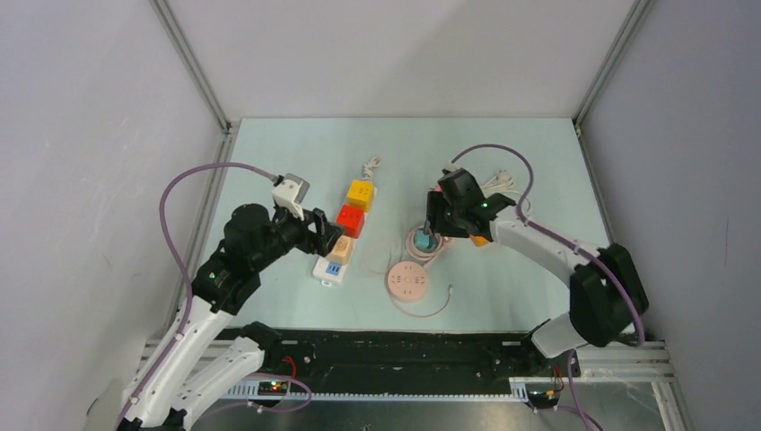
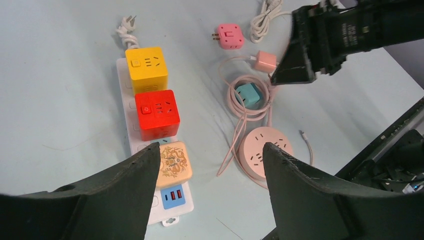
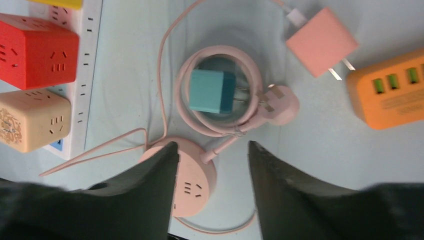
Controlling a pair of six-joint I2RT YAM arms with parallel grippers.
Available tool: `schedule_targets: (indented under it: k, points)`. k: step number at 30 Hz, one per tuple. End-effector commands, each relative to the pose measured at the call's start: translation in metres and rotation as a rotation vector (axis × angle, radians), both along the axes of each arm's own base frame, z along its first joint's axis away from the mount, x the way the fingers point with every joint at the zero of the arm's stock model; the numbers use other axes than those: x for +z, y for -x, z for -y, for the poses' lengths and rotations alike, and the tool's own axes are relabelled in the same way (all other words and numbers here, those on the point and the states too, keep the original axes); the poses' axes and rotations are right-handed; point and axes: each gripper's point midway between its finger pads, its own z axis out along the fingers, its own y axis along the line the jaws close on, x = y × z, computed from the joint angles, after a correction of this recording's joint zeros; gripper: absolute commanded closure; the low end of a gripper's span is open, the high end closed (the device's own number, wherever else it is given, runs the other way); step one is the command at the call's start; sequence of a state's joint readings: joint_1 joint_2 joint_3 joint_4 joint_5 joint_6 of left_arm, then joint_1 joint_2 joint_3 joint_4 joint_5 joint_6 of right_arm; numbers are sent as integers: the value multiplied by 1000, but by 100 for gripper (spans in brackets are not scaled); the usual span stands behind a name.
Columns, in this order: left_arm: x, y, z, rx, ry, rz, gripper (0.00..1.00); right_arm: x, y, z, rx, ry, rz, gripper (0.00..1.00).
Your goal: Insert the plug
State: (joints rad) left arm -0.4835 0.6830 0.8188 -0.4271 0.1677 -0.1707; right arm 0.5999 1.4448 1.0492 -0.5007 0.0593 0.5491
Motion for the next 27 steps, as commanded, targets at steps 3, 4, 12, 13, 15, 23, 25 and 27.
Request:
schedule_targets:
  k: [3,4,12,13,15,23,25,27]
  points:
    - [7,-2,7,-21,37,13,21,-22,-15,-24,39,36,-21,35]
    - [7,-2,7,-22,38,13,21,-23,-18,-26,36,35,-19,39]
    - [6,-1,9,-35,35,6,21,-45,-30,-34,65,72,-53,33]
    - [6,-1,9,-35,35,7,21,-47,-32,-35,73,71,-51,32]
    - [6,-1,9,-35,35,7,21,-52,-32,-38,80,71,-62,31]
    - [3,-2,10,-37,37,-4,20,-70,-36,-40,78,102,-84,42]
    - [3,-1,11,-44,40,-11,20,-72,-36,-41,78,104,-86,43]
    - [3,-1,13,-53,40,-16,20,-77,-36,-41,74,110,-96,47]
